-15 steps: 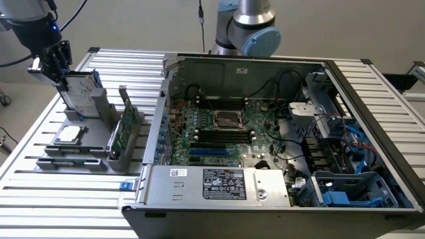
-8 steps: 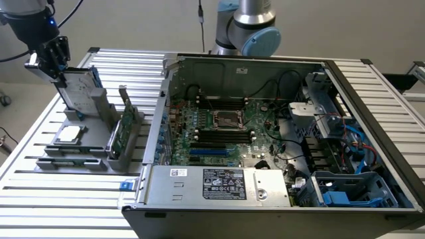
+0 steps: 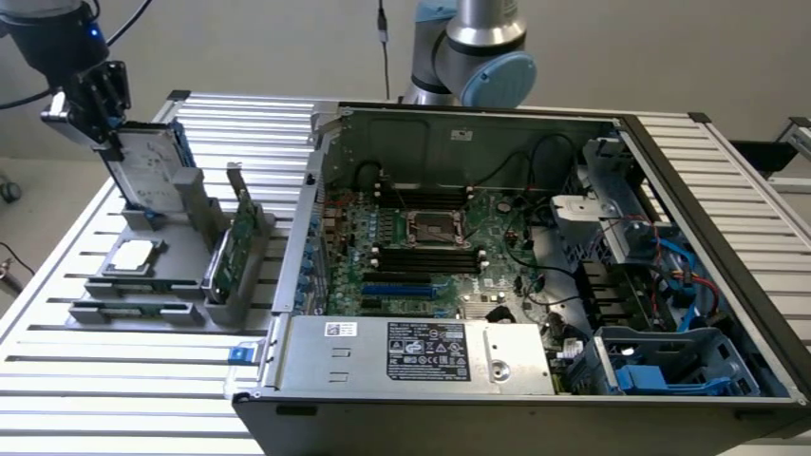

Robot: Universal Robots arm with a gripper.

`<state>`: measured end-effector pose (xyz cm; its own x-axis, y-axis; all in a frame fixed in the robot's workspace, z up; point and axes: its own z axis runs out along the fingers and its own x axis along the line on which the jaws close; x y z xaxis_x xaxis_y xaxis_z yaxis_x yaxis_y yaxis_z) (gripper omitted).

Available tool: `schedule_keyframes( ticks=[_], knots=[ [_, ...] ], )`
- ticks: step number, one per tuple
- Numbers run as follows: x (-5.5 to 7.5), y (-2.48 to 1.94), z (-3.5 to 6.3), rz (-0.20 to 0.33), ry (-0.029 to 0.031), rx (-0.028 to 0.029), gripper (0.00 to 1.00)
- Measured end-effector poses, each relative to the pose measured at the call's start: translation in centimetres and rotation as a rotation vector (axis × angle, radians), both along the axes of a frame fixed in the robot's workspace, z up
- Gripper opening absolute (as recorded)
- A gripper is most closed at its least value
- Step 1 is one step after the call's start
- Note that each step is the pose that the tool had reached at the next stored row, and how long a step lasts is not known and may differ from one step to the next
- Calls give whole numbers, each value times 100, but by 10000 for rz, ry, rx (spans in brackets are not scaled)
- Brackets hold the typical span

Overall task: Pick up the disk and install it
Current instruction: 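Pick up the disk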

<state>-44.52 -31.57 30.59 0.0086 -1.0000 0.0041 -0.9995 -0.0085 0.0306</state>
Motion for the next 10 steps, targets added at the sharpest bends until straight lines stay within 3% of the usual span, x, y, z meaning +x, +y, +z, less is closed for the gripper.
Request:
schedule_keyframes(
  ticks=[10],
  knots=[
    [0,0,211,0,1,0,33]
  ],
)
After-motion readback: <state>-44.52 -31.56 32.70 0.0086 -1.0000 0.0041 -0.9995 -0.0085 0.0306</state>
